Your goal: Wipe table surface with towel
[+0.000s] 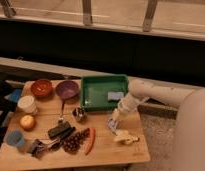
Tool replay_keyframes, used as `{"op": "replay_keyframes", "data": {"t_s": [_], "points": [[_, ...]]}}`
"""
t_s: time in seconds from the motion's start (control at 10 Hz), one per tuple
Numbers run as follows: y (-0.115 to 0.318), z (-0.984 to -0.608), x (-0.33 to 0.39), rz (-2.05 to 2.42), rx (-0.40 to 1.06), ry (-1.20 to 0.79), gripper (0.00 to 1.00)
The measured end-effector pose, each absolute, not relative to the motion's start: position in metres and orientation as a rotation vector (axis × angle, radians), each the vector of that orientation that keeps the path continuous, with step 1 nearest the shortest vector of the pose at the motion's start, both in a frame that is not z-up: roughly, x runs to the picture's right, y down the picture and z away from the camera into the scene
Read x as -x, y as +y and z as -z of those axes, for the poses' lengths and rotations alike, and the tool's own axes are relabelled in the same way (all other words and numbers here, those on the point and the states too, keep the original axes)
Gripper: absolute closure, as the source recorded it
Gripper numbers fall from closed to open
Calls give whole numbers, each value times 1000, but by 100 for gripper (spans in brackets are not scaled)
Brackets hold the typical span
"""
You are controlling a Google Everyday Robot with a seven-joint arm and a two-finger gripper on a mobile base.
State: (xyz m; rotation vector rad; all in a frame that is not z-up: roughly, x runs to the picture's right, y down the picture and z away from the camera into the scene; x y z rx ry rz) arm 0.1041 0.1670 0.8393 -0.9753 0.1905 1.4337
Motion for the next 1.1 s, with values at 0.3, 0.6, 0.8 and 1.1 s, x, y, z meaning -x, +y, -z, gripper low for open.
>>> {"op": "replay_keyframes", "data": {"t_s": [0.3, 0.6, 0.8, 1.1], "points": [[148, -848, -81, -1398, 1001, 113, 100], [160, -831, -34, -1314, 1035, 57, 100], [179, -814, -8, -1270, 1064, 36, 100], [209, -801, -4, -1278, 1075, 84, 100]]}}
